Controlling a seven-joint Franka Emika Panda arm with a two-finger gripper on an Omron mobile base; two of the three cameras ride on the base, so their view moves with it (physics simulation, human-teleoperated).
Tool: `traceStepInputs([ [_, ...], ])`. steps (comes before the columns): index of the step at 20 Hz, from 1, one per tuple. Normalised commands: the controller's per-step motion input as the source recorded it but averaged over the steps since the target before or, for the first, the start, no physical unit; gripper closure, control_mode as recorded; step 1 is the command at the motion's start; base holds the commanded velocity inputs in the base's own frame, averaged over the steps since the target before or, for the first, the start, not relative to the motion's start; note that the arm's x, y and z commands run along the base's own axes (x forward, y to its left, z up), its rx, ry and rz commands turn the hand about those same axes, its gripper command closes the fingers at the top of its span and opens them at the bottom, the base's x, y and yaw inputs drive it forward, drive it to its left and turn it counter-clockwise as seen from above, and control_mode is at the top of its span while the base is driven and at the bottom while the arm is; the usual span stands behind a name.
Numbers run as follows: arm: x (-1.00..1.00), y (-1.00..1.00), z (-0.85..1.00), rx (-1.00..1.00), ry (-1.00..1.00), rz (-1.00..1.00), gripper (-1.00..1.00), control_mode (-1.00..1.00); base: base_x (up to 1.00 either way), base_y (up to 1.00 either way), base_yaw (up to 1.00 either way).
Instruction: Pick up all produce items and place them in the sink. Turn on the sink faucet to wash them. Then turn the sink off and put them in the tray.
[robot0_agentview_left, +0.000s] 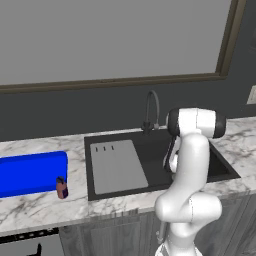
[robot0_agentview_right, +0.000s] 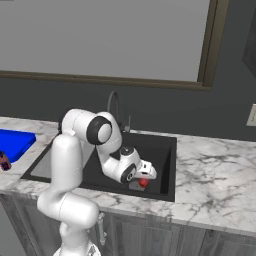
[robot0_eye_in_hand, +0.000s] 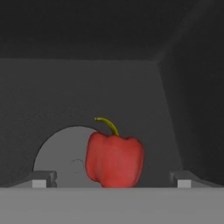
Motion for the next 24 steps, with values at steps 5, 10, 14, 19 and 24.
traceStepInputs([
  [5,0.03,-0.21,-0.14,0.00,0.00,0.03,-1.00,-1.00,0.00,0.00,0.00],
  [10,0.03,-0.13,-0.18,0.00,0.00,0.03,-1.00,-1.00,0.00,0.00,0.00],
  [14,0.00,-0.02,-0.23,0.00,0.00,0.03,-1.00,-1.00,0.00,0.00,0.00],
  [19,0.03,0.00,-0.26,0.00,0.01,0.02,-1.00,-1.00,0.00,0.00,0.00],
  [24,0.10,0.00,-0.24,0.00,0.02,0.01,1.00,-1.00,0.00,0.00,0.00],
])
